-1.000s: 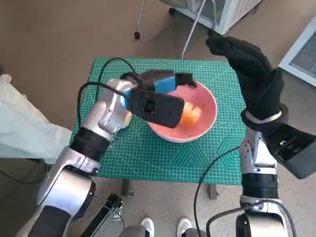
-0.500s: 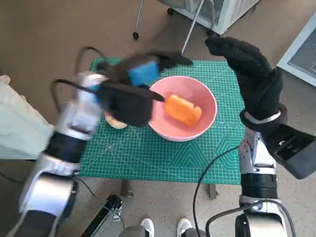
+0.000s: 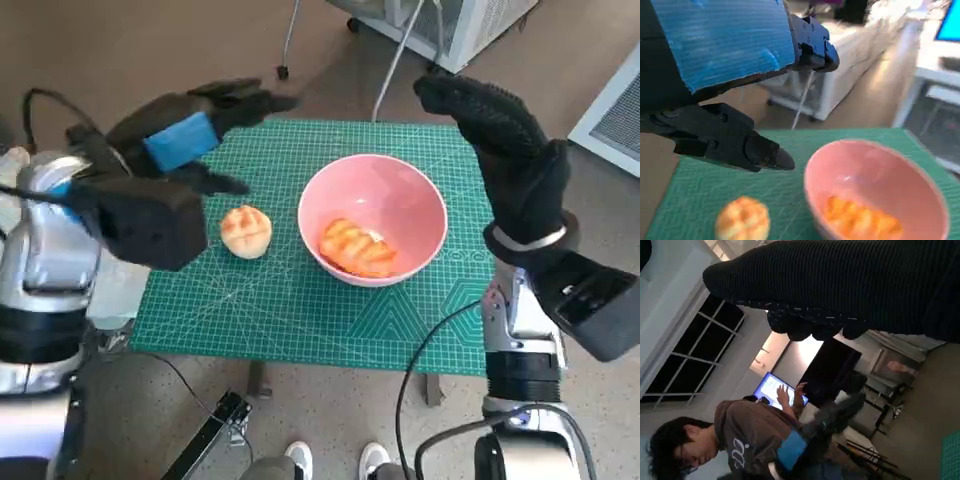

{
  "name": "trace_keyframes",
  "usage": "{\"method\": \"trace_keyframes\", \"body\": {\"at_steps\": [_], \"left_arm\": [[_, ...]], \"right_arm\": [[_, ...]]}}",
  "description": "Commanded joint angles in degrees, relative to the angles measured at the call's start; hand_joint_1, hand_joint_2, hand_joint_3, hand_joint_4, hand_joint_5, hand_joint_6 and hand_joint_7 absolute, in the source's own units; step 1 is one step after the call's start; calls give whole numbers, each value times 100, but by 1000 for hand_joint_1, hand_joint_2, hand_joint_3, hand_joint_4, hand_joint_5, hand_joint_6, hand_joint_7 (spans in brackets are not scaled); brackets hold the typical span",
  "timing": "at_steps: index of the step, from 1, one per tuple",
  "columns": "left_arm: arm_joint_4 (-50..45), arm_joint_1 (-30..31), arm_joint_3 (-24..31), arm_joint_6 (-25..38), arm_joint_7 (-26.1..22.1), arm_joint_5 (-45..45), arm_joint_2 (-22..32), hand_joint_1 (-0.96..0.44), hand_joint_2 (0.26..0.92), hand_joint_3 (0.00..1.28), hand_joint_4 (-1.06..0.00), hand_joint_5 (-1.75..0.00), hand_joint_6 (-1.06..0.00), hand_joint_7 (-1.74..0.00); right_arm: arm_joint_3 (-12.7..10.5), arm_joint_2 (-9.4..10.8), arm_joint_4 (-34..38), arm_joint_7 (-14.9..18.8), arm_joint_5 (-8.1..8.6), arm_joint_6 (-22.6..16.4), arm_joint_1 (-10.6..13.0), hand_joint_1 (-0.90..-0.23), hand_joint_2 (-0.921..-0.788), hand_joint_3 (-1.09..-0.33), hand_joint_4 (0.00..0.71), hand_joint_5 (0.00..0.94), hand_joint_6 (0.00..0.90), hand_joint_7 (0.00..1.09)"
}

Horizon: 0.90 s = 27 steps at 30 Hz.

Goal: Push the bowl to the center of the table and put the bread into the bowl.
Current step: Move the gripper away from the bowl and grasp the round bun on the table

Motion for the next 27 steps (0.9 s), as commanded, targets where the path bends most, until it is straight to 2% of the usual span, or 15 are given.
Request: {"method": "trace_keyframes", "body": {"at_steps": [1, 11, 27], "left_arm": [[64, 243, -8, -33, -63, 84, 262, -163, 855, 2, -194, 0, -327, -114], [1082, 305, -267, -517, 153, 335, 321, -165, 849, 0, -188, 0, -327, -92], [2857, -122, -1037, -878, 818, 1135, -193, -157, 844, 0, -185, 0, -327, -73]], "right_arm": [[19, 2, 41, 7, 17, 27, 69, -677, -921, -686, 235, 78, -1, 716], [8, -18, 71, 35, 45, 41, 66, -680, -921, -692, 235, 82, -1, 717], [14, -91, -43, 14, -6, 97, 95, -691, -921, -693, 231, 88, -1, 718]]}}
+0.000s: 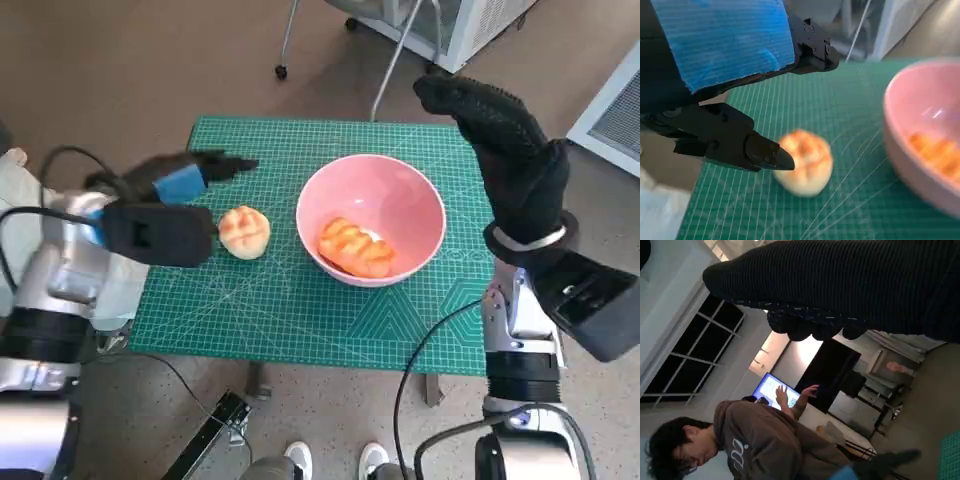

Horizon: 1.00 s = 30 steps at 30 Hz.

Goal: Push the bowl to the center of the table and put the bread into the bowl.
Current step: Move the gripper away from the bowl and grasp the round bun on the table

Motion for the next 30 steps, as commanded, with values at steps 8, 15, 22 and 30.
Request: {"method": "trace_keyframes", "body": {"at_steps": [8, 15, 22, 30], "left_arm": [[1215, -514, -456, -164, 467, 467, -429, -163, 843, 0, -183, 0, -329, -65], [1994, -782, -673, -146, 740, 635, -755, -153, 842, 0, -182, 0, -331, -59], [2595, -977, -847, -150, 1061, 785, -1083, -151, 842, 0, -195, -6, -339, -58], [3095, -1121, -1114, -115, 1539, 1029, -1423, -124, 876, 16, -259, -27, -416, -92]], "right_arm": [[-7, -116, -58, 4, -21, 64, 119, -692, -921, -693, 230, 91, -1, 718], [-5, -136, -93, -15, -30, 59, 148, -692, -921, -690, 230, 94, -1, 719], [15, -153, -134, -19, -22, 87, 166, -692, -921, -687, 224, 94, -1, 719], [32, -167, -186, 3, -10, 93, 190, -692, -921, -686, 222, 96, -1, 720]]}}
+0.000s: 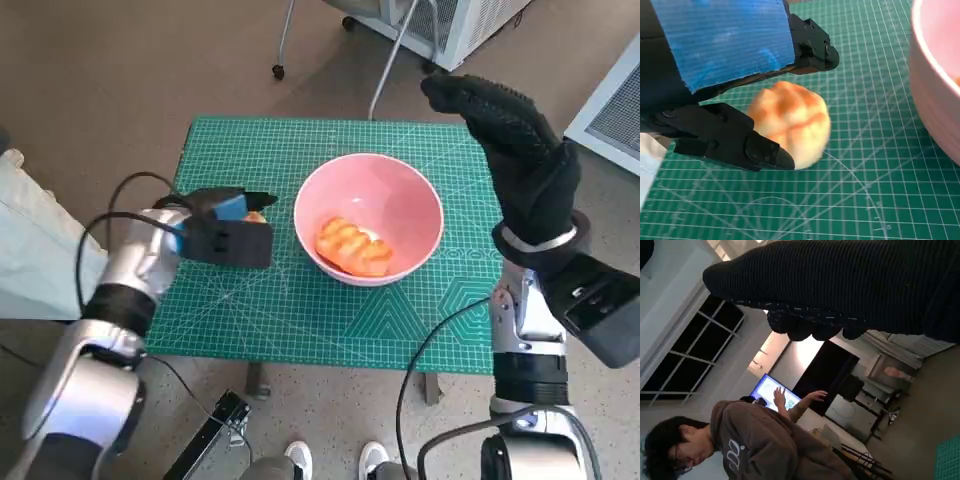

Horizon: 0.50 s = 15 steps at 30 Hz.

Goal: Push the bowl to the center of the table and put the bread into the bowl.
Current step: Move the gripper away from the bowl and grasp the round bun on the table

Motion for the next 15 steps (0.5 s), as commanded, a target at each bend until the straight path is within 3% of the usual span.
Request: {"method": "trace_keyframes", "body": {"at_steps": [1, 5, 7, 9, 10, 11, 12, 15], "left_arm": [[266, -170, -166, 19, 308, 178, -160, -121, 880, 17, -266, -29, -424, -96], [393, -181, -281, -12, 489, 274, -209, -91, 911, 39, -379, -74, -533, -153], [420, -178, -330, -58, 556, 323, -199, -83, 916, 70, -516, -140, -603, -195], [435, -177, -365, -113, 598, 346, -171, -178, 918, 134, -595, -228, -559, -639], [444, -178, -378, -139, 614, 350, -157, -170, 919, 174, -584, -494, -525, -919], [450, -181, -382, -190, 622, 347, -122, -109, 920, 196, -545, -791, -500, -1093], [457, -185, -388, -227, 630, 341, -97, -70, 920, 196, -534, -953, -505, -1198], [489, -207, -373, -338, 638, 301, -14, -24, 921, 185, -532, -1142, -527, -1303]], "right_arm": [[28, -39, -31, 6, -10, 83, 131, -692, -921, -686, 222, 96, -1, 720], [25, -53, -61, 11, -2, 102, 149, -691, -921, -684, 222, 98, -1, 720], [17, -65, -72, 15, 6, 114, 159, -691, -921, -684, 221, 98, -1, 720], [8, -75, -79, 18, 14, 129, 168, -691, -921, -683, 221, 98, -1, 720], [5, -80, -82, 18, 17, 135, 171, -692, -921, -683, 221, 99, -1, 721], [0, -86, -83, 22, 26, 141, 176, -692, -921, -682, 221, 99, -1, 721], [-2, -90, -84, 25, 32, 145, 180, -692, -921, -681, 221, 99, -1, 721], [-1, -90, -107, 17, 38, 169, 199, -693, -921, -680, 220, 100, -1, 721]]}}
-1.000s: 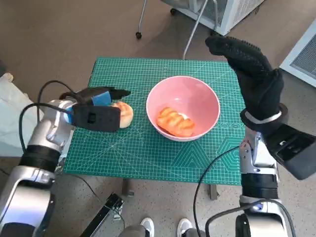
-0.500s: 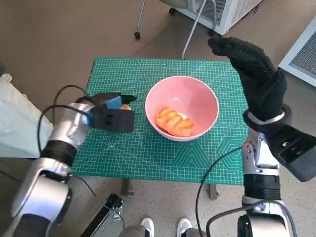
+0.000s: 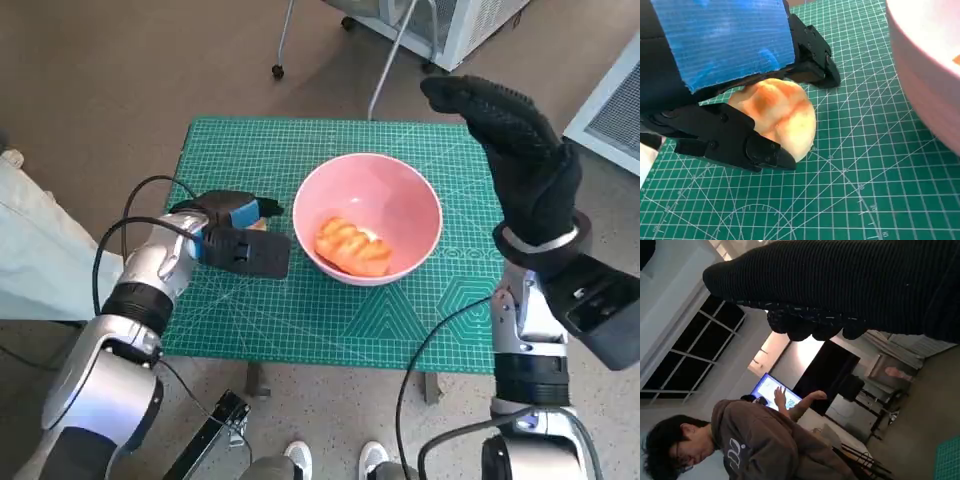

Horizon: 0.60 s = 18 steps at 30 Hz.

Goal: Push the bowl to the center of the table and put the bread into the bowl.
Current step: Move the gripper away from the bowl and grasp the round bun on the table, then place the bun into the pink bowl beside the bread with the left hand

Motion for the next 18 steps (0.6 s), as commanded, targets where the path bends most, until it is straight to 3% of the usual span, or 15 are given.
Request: {"method": "trace_keyframes", "body": {"at_steps": [1, 8, 18], "left_arm": [[93, -93, -23, -171, 30, 45, 158, -15, 921, 175, -535, -1180, -543, -1302], [95, -225, 236, -191, -88, -203, 364, -2, 921, 158, -537, -1269, -578, -1270], [-293, -475, 836, -140, -167, -667, 693, 0, 921, 158, -572, -1218, -543, -1322]], "right_arm": [[1, -42, -27, 15, 35, 102, 173, -693, -921, -679, 220, 100, -1, 721], [19, -1, -32, -23, 5, 136, 186, -699, -921, -677, 219, 101, -1, 720], [47, 38, 15, -49, -14, 148, 148, -701, -921, -680, 216, 102, -1, 719]]}}
